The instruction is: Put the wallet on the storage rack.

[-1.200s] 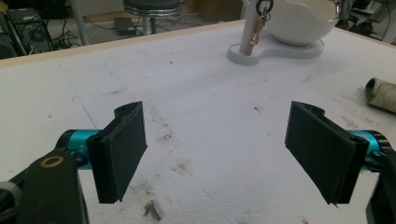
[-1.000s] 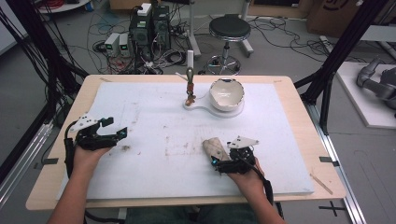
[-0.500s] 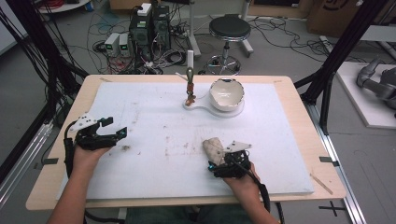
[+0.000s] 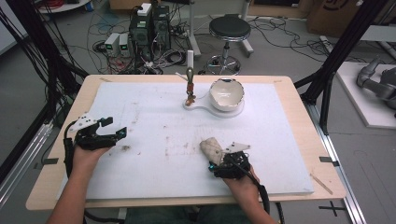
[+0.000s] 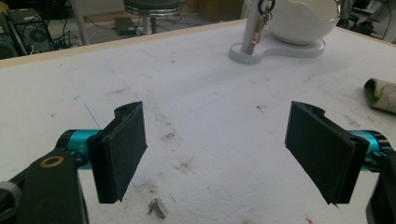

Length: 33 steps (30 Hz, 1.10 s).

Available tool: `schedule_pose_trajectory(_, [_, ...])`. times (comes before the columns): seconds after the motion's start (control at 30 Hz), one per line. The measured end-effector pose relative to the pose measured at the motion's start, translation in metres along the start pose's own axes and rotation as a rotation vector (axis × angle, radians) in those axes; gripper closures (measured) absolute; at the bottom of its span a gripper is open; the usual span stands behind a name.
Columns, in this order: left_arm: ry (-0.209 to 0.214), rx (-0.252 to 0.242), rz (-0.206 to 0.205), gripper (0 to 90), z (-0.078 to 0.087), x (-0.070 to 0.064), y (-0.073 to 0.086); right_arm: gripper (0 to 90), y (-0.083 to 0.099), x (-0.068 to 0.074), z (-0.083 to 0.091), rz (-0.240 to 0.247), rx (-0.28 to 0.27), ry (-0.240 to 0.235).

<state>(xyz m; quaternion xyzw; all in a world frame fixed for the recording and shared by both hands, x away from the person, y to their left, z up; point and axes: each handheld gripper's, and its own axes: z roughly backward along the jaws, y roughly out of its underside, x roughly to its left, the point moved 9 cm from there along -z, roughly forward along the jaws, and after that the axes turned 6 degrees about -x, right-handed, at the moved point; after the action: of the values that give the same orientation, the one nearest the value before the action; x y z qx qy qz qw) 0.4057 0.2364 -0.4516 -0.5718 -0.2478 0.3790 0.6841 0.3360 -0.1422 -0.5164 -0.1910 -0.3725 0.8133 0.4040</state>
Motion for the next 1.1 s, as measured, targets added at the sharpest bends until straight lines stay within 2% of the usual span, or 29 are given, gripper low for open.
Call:
schedule_pose_trajectory(0.03, [-0.002, -0.002, 0.0, 20.5, 0.0, 0.0, 0.0, 33.3, -0.001, -0.001, 0.001, 0.006, -0.001, -0.015])
schedule_pose_trajectory(0.3, [-0.011, -0.015, 0.005, 20.5, 0.005, 0.003, -0.003, 36.7, -0.003, -0.004, 0.002, -0.018, 0.01, -0.052])
schedule_pose_trajectory(0.53, [-0.004, -0.008, 0.001, 20.5, 0.003, 0.001, 0.0, 36.9, -0.023, -0.01, 0.011, -0.016, -0.075, -0.065])
schedule_pose_trajectory(0.67, [-0.005, -0.001, 0.004, 20.5, 0.004, 0.002, 0.002, 36.9, -0.035, -0.021, 0.016, -0.05, -0.113, -0.07])
schedule_pose_trajectory(0.7, [-0.003, -0.003, 0.002, 20.5, 0.005, 0.002, 0.001, 36.9, -0.041, -0.028, 0.02, -0.07, -0.128, -0.071])
schedule_pose_trajectory(0.83, [0.004, -0.016, -0.001, 20.5, 0.006, 0.001, 0.0, 36.9, -0.048, -0.039, 0.025, -0.076, -0.152, -0.057])
schedule_pose_trajectory(1.07, [0.01, 0.008, -0.006, 20.5, 0.003, 0.0, 0.003, 36.9, -0.072, -0.068, 0.036, -0.085, -0.193, -0.013])
schedule_pose_trajectory(1.1, [0.012, 0.007, -0.006, 20.5, 0.003, -0.001, 0.003, 36.9, -0.072, -0.068, 0.036, -0.085, -0.193, -0.013])
